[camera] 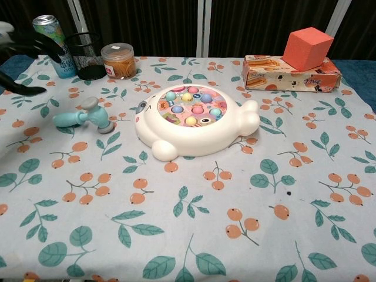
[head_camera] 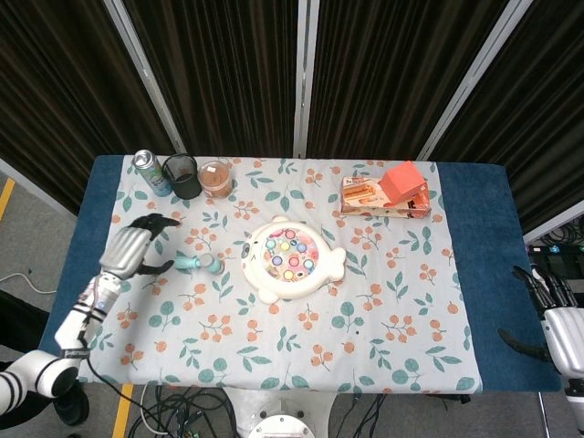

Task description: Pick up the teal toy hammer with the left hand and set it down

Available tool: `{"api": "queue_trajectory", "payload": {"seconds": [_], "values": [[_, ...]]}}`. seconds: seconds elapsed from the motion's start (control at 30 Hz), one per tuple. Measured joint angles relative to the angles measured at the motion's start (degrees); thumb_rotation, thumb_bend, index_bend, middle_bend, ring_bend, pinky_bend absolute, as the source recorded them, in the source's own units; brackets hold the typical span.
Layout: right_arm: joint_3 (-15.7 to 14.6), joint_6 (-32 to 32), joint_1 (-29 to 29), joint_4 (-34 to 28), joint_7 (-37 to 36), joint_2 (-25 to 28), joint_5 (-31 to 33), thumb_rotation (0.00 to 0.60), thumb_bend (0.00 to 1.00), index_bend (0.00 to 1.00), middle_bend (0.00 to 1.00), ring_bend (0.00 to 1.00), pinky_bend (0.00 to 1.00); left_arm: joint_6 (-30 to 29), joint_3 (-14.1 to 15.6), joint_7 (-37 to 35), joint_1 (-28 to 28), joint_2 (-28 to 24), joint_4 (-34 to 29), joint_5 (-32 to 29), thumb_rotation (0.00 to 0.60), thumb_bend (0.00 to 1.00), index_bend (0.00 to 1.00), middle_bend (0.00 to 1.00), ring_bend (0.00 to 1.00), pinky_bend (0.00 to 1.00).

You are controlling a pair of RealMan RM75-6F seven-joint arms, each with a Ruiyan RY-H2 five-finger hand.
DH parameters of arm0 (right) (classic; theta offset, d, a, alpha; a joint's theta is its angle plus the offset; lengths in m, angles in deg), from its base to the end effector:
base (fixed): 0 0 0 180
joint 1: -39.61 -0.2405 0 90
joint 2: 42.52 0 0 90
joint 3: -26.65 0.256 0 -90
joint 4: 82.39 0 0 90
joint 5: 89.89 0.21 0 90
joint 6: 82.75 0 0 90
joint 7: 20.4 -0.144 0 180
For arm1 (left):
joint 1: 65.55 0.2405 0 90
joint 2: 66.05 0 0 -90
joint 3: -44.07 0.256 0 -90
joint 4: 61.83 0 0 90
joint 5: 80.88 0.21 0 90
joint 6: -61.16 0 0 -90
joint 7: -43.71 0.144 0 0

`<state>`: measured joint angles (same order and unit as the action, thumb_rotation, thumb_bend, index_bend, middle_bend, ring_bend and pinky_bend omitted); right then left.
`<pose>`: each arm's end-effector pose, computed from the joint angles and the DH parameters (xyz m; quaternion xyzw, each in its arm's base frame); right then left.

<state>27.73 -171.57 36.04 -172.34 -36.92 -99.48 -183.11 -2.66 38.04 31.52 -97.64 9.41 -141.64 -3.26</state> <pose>-0.3128 -0.1675 0.1995 0.5984 -0.3975 0.4454 0.5344 -0.2436 0.3337 0.0822 -0.6540 -0.4322 -0.4419 0.4361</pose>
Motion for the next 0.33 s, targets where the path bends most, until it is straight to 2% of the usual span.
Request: {"api": "queue_trajectory", "payload": {"seconds": [0.17,0.33], "values": [[0.6,0.9,-1.0,2.0,-2.3,-0.2,0.4,0.600,0.08,0.02,0.15,0.00,0.02,-13.0,0.1,11.6,8.4,-5.4,-5.9,-2.3,0.600,0.23,0.20,0.20,0.10,0.13],[0.9,0.9,-1.7,3.4,-3.1,-1.7,-0.3,0.600,0.09,0.02,0.14,0.00,0.02,-22.8,2.7,18.1,17.7,-8.8,-11.7,-3.0,0.600,0.23,0.20,0.20,0.10,0.13]]}}
